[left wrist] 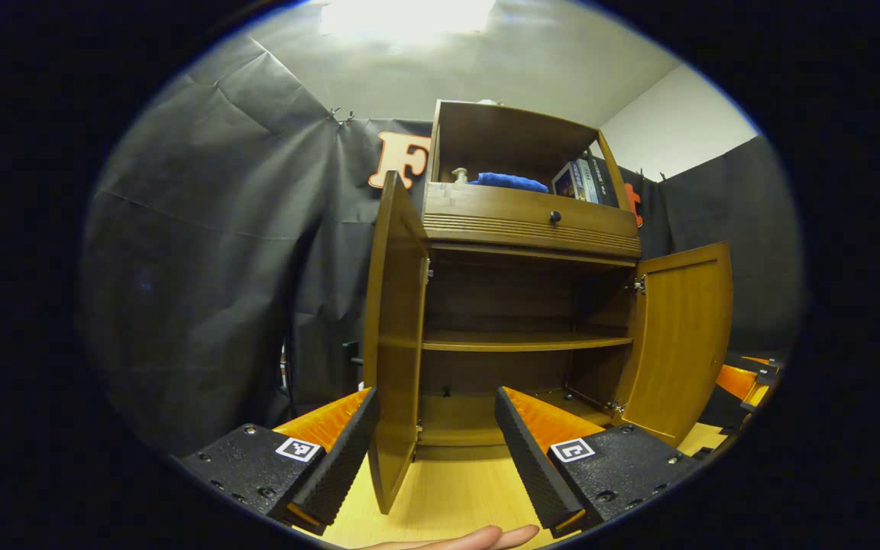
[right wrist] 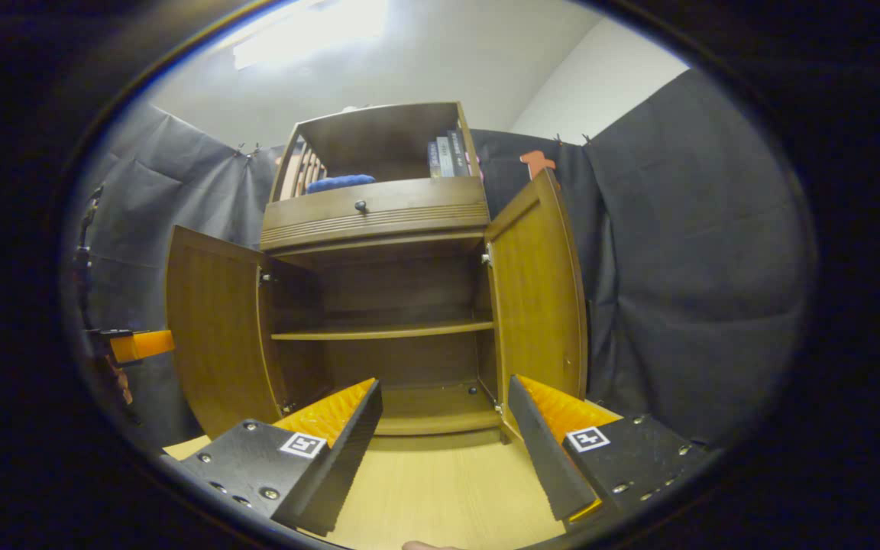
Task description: Open the right door of the double-door shoe cabinet with the right hand, and open the left door with the left hand.
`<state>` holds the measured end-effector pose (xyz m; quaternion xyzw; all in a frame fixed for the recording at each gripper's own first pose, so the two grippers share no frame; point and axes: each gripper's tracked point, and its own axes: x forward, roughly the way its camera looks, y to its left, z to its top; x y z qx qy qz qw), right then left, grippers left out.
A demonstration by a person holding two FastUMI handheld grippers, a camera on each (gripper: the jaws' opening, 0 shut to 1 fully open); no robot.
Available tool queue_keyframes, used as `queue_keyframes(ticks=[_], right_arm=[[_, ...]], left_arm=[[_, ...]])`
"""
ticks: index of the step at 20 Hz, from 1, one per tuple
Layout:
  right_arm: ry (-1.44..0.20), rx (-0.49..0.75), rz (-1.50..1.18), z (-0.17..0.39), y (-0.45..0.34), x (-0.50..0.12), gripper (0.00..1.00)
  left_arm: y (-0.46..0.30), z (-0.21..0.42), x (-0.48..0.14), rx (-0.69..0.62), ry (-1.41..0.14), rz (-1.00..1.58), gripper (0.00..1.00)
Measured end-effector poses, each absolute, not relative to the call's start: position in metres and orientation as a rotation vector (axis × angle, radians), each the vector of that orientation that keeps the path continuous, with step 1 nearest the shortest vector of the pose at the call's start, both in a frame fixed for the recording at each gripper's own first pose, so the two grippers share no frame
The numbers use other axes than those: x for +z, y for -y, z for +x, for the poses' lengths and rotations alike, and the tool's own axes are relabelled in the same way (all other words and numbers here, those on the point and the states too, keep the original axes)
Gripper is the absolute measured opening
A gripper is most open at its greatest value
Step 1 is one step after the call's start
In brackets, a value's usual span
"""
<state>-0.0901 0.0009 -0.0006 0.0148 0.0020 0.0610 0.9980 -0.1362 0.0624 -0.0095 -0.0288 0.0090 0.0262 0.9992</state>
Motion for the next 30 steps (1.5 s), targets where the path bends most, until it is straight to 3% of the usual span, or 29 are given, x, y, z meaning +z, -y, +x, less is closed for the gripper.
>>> queue_keyframes(ticks=[6, 7, 25, 27, 30], right_arm=[[0.048, 0.147, -0.001, -0.091, -0.014, 0.023, 0.99], [0.053, 0.14, 0.0, -0.089, -0.011, 0.025, 1.0], [0.042, 0.06, -0.004, -0.009, 0.003, 0.039, 1.0], [0.041, 0.066, 0.009, 0.0, 0.002, 0.036, 0.94], [0.04, 0.051, -0.024, 0.017, 0.002, 0.027, 0.99]], left_arm=[[-0.029, -0.115, -0.005, 0.021, -0.01, -0.052, 0.89], [-0.021, -0.11, -0.009, 0.014, -0.018, -0.053, 0.95], [0.082, -0.01, -0.051, -0.026, -0.07, -0.012, 0.94], [0.083, -0.003, -0.066, -0.029, -0.099, -0.013, 0.96], [0.077, 0.005, -0.082, -0.022, -0.129, 0.002, 0.94]])
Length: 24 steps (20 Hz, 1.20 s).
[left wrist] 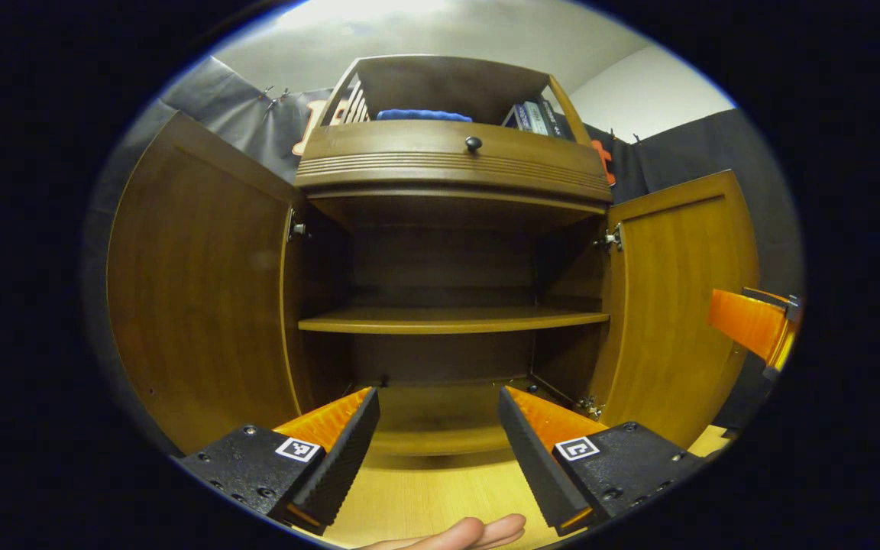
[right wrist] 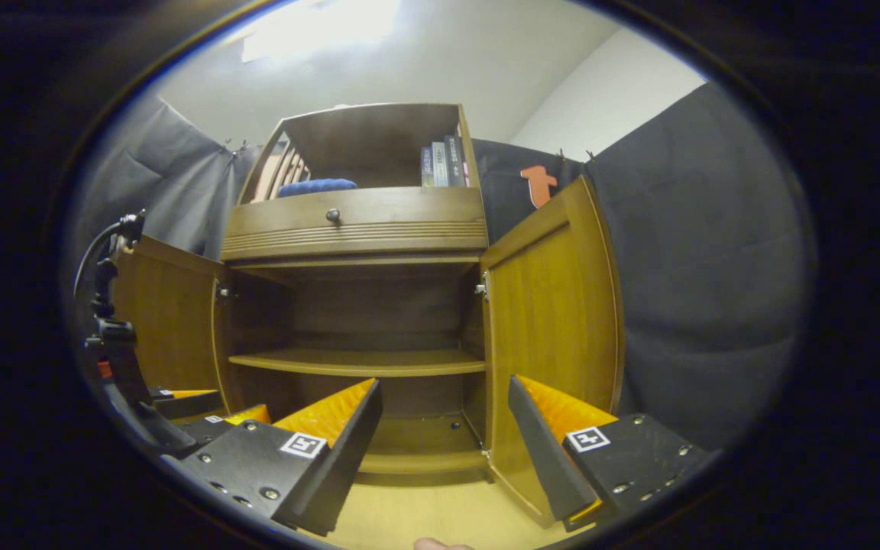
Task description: Open the right door of the double-door shoe cabinet with the right hand, and open the left door with the left hand.
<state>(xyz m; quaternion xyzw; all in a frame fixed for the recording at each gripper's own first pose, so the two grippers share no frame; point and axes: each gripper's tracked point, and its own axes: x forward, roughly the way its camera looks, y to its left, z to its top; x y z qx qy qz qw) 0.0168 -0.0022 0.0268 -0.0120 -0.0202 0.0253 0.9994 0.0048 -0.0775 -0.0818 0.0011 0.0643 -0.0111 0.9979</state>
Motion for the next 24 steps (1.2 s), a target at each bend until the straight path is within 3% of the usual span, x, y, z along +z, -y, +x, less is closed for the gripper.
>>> queue_keyframes(ticks=[6, 16, 18, 19, 24], right_arm=[[0.013, 0.115, -0.065, 0.029, -0.028, 0.0, 0.98], [0.0, 0.085, -0.061, 0.019, -0.027, -0.009, 1.0], [-0.001, 0.089, -0.051, 0.015, -0.028, -0.009, 0.94], [0.001, 0.089, -0.047, 0.013, -0.029, -0.008, 0.99], [0.018, 0.065, -0.03, -0.006, -0.026, -0.009, 0.94]], left_arm=[[0.055, 0.014, -0.08, 0.025, -0.123, 0.01, 0.96], [0.045, 0.002, -0.056, 0.025, -0.062, -0.017, 0.96], [0.046, -0.002, -0.053, 0.017, -0.056, -0.016, 0.93], [0.045, -0.002, -0.052, 0.016, -0.052, -0.014, 0.93], [0.039, -0.003, -0.045, 0.003, -0.049, -0.035, 0.93]])
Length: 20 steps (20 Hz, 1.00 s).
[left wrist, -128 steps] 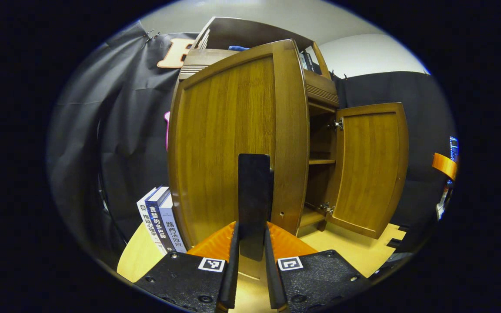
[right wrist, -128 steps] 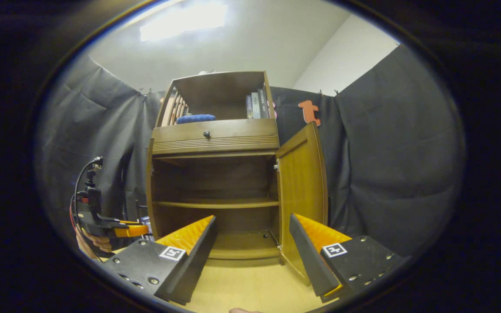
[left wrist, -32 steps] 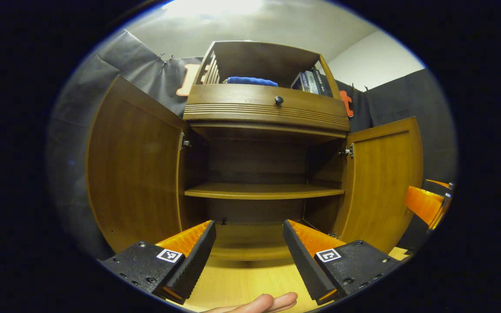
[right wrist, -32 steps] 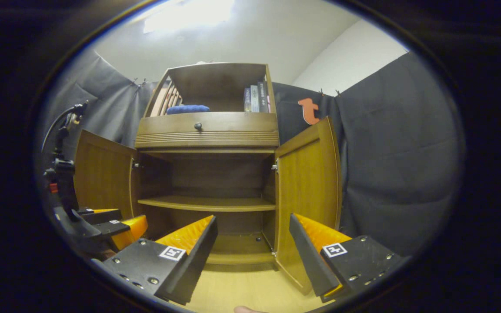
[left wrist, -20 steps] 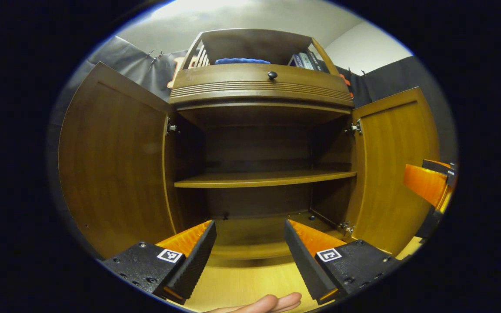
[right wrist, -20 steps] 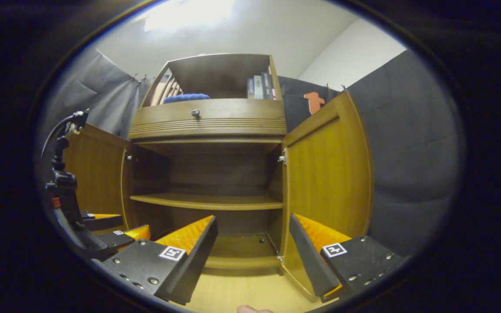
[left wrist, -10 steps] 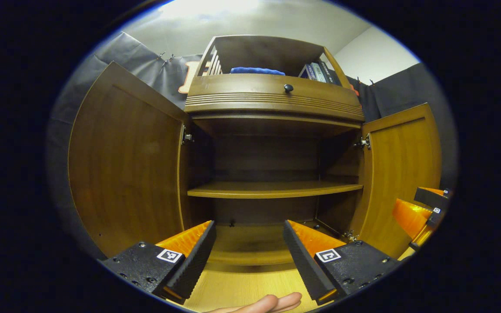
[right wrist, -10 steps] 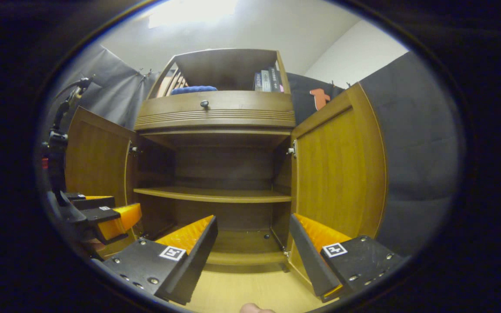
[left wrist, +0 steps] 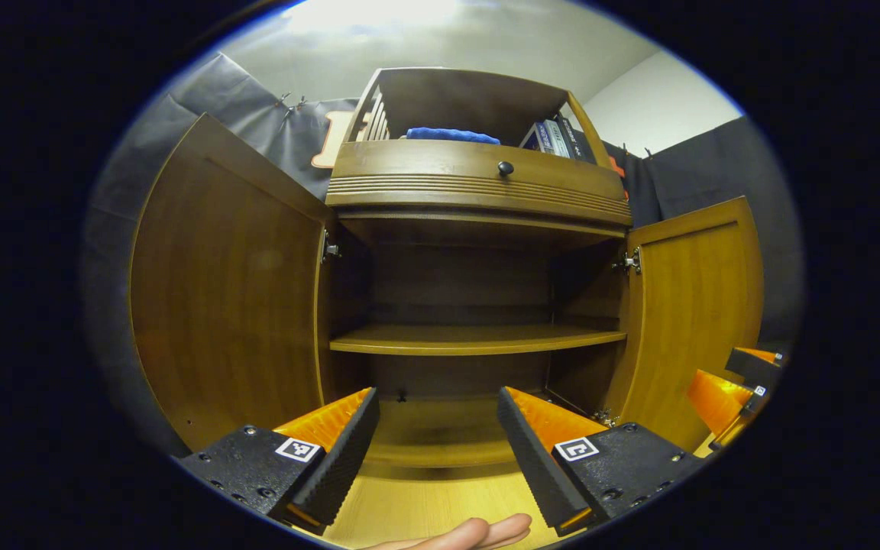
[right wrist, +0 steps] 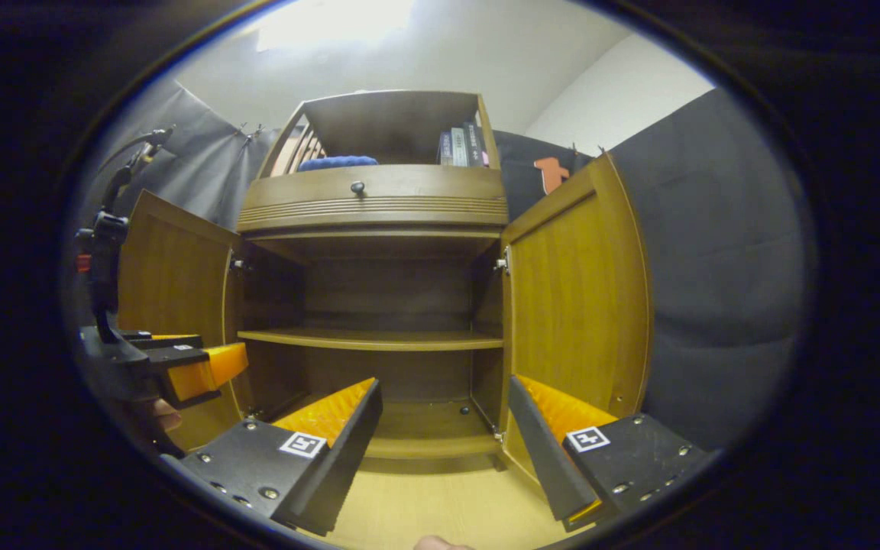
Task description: Open the right door of the double-door shoe cabinet with the right hand, and open the left door with the left hand.
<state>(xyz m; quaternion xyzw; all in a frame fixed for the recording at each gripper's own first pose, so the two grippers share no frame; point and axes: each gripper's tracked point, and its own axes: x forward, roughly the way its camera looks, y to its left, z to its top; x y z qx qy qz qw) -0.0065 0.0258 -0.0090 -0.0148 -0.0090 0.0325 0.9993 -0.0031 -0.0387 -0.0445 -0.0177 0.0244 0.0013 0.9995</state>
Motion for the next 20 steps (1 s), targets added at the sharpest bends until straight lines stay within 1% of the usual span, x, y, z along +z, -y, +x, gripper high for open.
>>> queue_keyframes(ticks=[1, 5, 6, 7, 11, 12, 13, 16, 17, 18, 19, 20], right_arm=[[0.02, 0.067, -0.017, -0.011, -0.027, -0.01, 0.99], [0.041, 0.072, 0.032, -0.023, -0.025, -0.008, 0.98], [0.047, 0.069, 0.032, -0.024, -0.023, -0.007, 1.0], [0.049, 0.062, 0.028, -0.025, -0.021, -0.006, 0.98], [0.067, 0.06, -0.002, -0.022, -0.02, 0.006, 0.99], [0.062, 0.059, -0.018, -0.021, -0.017, 0.008, 0.94], [0.049, 0.06, -0.029, -0.02, -0.015, 0.01, 0.98], [0.018, 0.076, -0.049, -0.022, -0.01, 0.013, 0.99], [0.02, 0.072, -0.069, -0.022, -0.005, 0.016, 1.0], [0.023, 0.063, -0.088, -0.022, 0.0, 0.018, 1.0], [0.025, 0.059, -0.102, -0.024, 0.004, 0.02, 0.98], [0.026, 0.06, -0.108, -0.025, 0.006, 0.021, 0.94]], left_arm=[[0.037, -0.004, -0.043, 0.008, -0.044, -0.032, 0.93], [0.036, -0.005, -0.044, 0.019, -0.05, -0.033, 0.93], [0.036, -0.006, -0.046, 0.02, -0.054, -0.029, 0.93], [0.037, -0.007, -0.047, 0.019, -0.057, -0.023, 0.93], [0.035, -0.012, -0.044, 0.032, -0.052, 0.01, 0.93], [0.034, -0.014, -0.042, 0.034, -0.047, 0.02, 0.93], [0.033, -0.016, -0.04, 0.035, -0.043, 0.027, 0.93], [0.033, -0.024, -0.028, 0.04, -0.008, 0.039, 0.93], [0.032, -0.026, -0.025, 0.044, 0.0, 0.039, 0.96], [0.035, -0.03, -0.023, 0.042, 0.006, 0.039, 0.93], [0.038, -0.032, -0.023, 0.037, 0.006, 0.038, 0.93], [0.042, -0.034, -0.022, 0.029, 0.006, 0.039, 0.93]])
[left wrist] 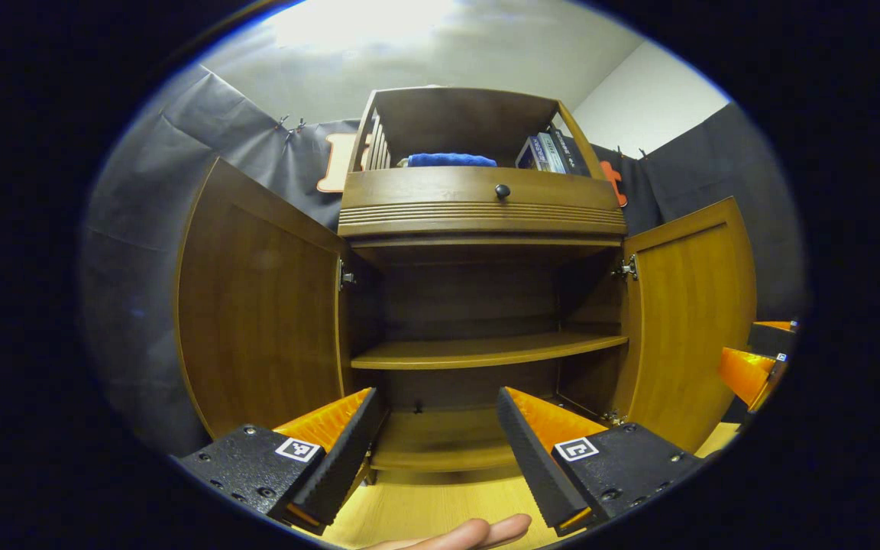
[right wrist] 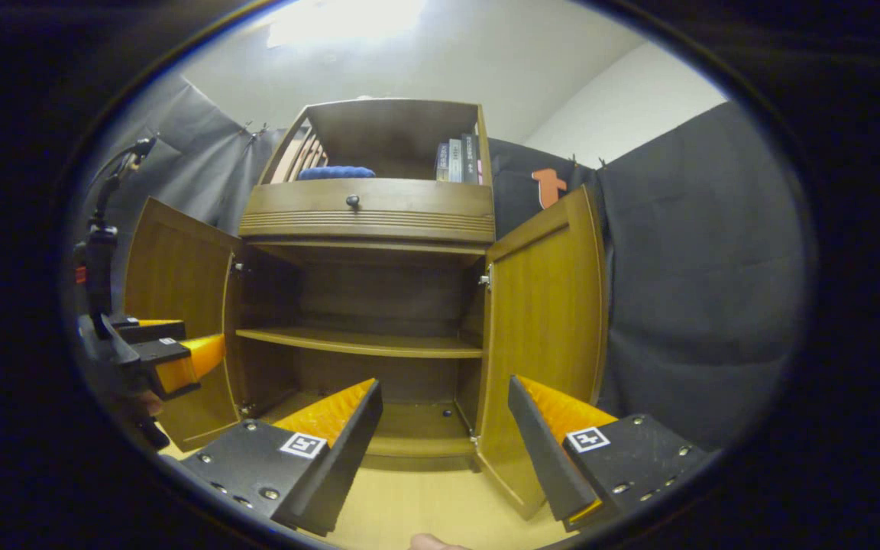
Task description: Open the right door of the double-door shoe cabinet with the right hand, and open the left door with the left hand.
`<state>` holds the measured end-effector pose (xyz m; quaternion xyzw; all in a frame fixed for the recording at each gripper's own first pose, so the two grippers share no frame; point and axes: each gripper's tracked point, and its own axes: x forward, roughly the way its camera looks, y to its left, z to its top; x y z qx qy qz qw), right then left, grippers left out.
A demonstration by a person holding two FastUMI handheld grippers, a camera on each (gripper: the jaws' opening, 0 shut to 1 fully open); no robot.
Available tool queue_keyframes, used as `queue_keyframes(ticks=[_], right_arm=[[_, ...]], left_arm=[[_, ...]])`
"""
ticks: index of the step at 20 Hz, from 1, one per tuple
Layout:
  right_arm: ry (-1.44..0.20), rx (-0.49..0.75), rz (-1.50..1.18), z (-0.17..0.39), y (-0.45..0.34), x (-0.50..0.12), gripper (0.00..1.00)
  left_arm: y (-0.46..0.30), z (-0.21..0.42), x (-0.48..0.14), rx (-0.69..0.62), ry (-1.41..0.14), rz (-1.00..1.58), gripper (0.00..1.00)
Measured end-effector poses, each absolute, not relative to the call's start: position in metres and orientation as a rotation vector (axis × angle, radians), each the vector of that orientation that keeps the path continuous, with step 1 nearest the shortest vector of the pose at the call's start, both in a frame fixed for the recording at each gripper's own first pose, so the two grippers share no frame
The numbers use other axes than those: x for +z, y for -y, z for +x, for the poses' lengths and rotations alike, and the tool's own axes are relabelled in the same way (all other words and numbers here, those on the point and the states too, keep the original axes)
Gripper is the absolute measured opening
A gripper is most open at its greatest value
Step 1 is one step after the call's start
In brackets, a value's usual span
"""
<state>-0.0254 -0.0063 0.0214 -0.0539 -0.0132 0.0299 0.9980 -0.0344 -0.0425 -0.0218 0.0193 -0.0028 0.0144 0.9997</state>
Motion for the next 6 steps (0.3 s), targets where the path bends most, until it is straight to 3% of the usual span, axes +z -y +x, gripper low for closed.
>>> queue_keyframes(ticks=[1, 4, 6], right_arm=[[0.027, 0.063, -0.106, -0.027, 0.008, 0.024, 0.99], [0.028, 0.069, -0.084, -0.03, 0.016, 0.031, 0.99], [0.046, 0.074, -0.091, -0.031, 0.02, 0.037, 0.93]], left_arm=[[0.047, -0.037, -0.02, 0.025, 0.007, 0.037, 0.93], [0.058, -0.039, -0.012, 0.027, 0.01, 0.034, 0.93], [0.069, -0.037, -0.007, 0.024, 0.01, 0.033, 0.93]])
